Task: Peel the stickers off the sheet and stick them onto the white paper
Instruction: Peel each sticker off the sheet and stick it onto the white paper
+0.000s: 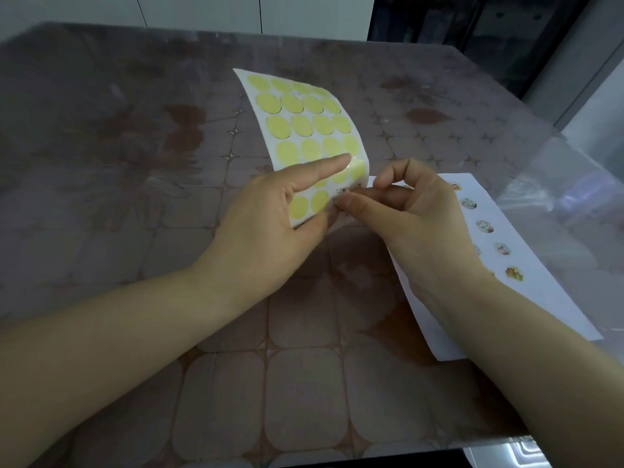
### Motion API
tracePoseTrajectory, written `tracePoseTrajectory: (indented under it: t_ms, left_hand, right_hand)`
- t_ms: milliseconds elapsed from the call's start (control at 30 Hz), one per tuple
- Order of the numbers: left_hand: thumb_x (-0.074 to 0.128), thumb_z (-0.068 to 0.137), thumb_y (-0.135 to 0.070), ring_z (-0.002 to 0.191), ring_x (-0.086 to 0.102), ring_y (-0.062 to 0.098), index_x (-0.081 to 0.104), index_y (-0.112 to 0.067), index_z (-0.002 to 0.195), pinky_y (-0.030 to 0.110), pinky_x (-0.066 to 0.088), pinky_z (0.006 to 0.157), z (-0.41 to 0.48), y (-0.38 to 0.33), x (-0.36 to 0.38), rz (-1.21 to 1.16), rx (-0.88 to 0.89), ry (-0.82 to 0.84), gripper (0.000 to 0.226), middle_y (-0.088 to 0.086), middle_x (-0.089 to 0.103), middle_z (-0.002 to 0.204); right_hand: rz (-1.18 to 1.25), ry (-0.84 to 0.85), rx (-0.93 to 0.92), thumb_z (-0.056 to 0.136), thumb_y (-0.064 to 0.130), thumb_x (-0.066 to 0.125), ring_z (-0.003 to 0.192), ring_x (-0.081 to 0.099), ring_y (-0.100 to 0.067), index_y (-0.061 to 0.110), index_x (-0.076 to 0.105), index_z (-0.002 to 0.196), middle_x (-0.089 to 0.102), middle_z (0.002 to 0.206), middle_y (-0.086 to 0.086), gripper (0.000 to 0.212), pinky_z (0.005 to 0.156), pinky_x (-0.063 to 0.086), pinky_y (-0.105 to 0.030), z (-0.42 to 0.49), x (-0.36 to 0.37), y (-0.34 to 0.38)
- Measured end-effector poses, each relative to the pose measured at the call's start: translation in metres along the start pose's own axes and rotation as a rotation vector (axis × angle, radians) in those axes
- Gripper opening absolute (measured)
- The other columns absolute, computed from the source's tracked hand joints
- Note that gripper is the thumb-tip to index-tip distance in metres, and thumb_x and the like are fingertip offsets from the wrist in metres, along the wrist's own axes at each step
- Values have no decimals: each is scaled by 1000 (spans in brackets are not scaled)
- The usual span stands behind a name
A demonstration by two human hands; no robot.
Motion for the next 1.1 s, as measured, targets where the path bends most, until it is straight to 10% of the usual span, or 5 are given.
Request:
tracePoseTrajectory:
  t_ms: [233,533,933,1100]
  left_hand:
    - [71,81,-10,121,52,0,59,-30,125,12,36,102,1,3,0,21,-34,19,50,-15,61,124]
    - [73,80,-8,115,52,-7,62,-32,121,-1,32,90,2,7,-4,32,-69,1,49,-22,60,115]
    - [67,85,-6,121,48,-10,56,-24,128,5,33,97,2,0,-4,-68,1,6,48,-20,57,123]
    - [59,89,-10,127,44,-6,51,-22,133,11,33,104,-1,-6,4,-84,53,53,46,-14,54,132]
  right_hand:
    - [122,62,106,74,12,75,67,69,-22,10,58,85,74,74,-7,20,64,56,-32,1,2,-6]
    - [-102,43,-43,87,19,62,78,59,-49,16,63,90,73,68,6,5,63,49,-53,-3,1,12]
    - [-252,80,-135,76,31,74,55,55,-5,24,72,81,69,73,3,9,53,45,-15,-4,6,13]
    - [-91,55,-66,75,25,75,78,66,-34,16,73,78,71,80,-12,9,76,55,-45,0,4,2]
Point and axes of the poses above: each hand's wrist, its own z-axis towards the middle knuckle, its own x-axis out of the palm, y = z × x, the point moved 8 cm from there along z, towards the middle knuckle
